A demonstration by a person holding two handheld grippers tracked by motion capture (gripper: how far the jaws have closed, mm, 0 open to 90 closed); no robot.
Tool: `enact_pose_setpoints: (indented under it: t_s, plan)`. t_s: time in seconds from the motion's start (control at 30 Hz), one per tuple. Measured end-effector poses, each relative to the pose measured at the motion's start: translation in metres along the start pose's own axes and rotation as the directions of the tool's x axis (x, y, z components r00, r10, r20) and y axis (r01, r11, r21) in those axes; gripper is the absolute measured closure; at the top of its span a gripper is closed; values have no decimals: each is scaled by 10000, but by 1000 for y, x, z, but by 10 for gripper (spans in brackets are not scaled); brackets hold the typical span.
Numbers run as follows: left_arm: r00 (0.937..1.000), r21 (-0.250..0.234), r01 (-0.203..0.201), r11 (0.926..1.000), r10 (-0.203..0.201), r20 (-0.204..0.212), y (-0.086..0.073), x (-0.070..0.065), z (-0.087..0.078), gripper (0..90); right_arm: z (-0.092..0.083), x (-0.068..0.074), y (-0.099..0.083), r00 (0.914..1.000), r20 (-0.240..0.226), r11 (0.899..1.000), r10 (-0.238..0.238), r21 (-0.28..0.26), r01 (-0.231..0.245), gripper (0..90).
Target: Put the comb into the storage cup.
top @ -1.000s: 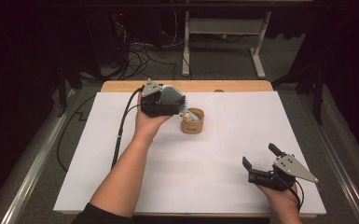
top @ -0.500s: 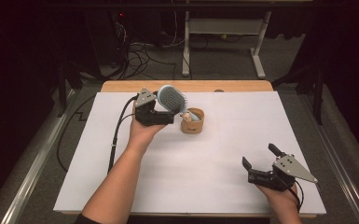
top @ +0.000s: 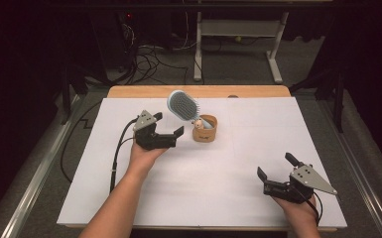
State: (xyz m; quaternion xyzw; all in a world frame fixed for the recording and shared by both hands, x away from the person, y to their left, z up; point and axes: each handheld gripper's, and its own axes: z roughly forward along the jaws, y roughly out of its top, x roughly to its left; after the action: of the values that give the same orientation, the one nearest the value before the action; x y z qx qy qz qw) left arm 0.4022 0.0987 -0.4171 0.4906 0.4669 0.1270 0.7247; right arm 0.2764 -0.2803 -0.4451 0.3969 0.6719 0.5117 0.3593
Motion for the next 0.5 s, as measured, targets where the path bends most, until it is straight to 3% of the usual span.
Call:
enact_pose_setpoints:
  t_s: [0.13, 0.27, 0.5]
  plan:
    - [10000, 46, -82, 10000, 82, 15, -7, 3, -15, 12, 0, 0, 0, 10000, 29, 10000, -17, 13, 17, 1]
    - [9999, -120, 163, 9998, -163, 24, -10, 7, -33, 13, 0, 1, 0, 10000, 8, 10000, -19, 51, 18, 1]
    - [9998, 7, -176, 9998, 176, -106, -15, 11, -68, 13, 0, -1, -2, 10000, 33, 9999, 57, 109, -57, 1]
